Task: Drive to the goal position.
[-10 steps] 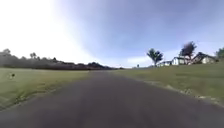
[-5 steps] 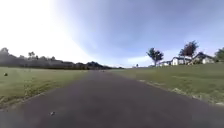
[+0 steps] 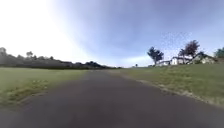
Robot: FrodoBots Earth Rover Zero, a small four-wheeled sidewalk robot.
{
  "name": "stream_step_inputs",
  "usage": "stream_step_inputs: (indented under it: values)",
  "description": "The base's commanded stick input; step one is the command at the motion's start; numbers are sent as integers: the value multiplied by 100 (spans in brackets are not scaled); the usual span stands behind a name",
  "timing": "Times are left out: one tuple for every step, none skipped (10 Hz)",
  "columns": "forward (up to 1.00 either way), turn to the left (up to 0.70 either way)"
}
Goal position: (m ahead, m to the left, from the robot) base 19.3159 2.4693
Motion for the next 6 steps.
stream_step_inputs:
  values:
    - [100,0]
    - [100,6]
    - [100,24]
    - [100,27]
    - [100,27]
    - [100,27]
